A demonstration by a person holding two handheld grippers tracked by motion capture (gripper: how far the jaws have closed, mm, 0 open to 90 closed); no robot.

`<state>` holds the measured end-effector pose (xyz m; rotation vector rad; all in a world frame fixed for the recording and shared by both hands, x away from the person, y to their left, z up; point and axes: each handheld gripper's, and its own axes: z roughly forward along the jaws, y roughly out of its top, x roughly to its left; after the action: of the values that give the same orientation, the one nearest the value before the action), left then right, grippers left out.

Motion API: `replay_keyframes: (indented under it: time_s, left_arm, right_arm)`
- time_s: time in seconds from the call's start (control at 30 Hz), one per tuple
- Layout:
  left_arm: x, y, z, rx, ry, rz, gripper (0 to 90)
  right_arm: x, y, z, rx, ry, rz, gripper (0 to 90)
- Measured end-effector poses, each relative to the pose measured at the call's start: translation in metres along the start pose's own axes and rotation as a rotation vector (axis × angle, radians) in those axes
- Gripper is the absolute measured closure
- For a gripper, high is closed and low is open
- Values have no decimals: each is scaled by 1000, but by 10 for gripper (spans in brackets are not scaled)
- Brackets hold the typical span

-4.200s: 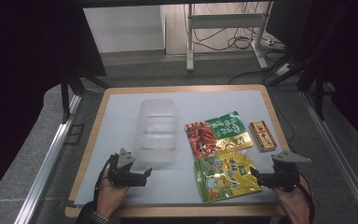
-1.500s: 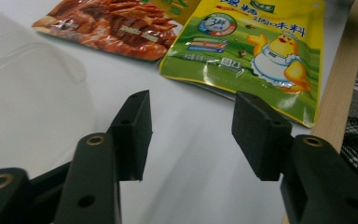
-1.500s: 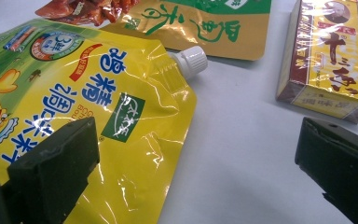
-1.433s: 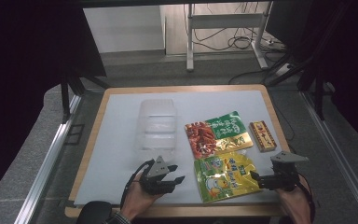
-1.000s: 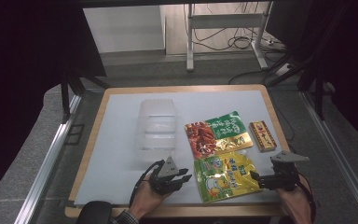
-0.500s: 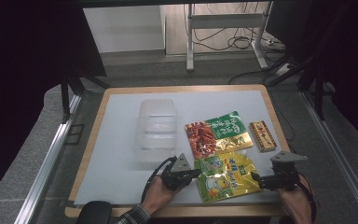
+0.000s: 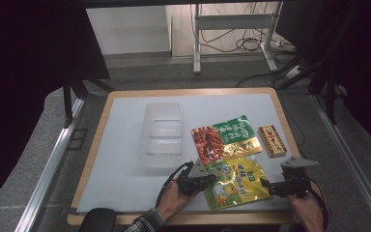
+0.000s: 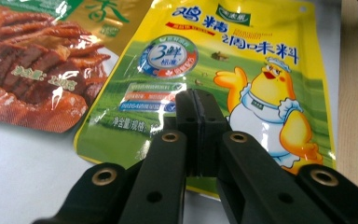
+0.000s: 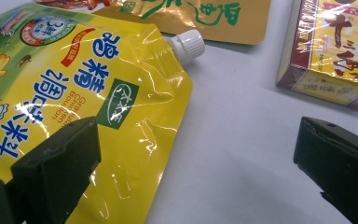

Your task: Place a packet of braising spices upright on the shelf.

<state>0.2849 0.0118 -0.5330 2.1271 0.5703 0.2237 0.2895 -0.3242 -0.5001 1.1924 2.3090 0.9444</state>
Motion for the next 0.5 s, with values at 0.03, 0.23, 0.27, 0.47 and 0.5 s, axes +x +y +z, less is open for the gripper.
replay_keyframes:
  time_s: [0.03,0.23,0.27,0.47,0.5]
  left_arm:
    - [0,-1,0,6,2,4,900]
    - [-4,-5,1,14,34,37,900]
    - [-4,-5,1,14,35,35,900]
    - [-5,-10,-1,43,39,46,900]
    - [-4,-11,-2,60,37,47,900]
  right_arm:
    - [0,0,0,-1,0,2,5]
    - [1,0,-1,0,13,2,8]
    - [1,0,-1,-1,15,4,8]
    - [1,0,-1,-2,35,15,10]
    - [2,0,-1,-1,39,17,10]
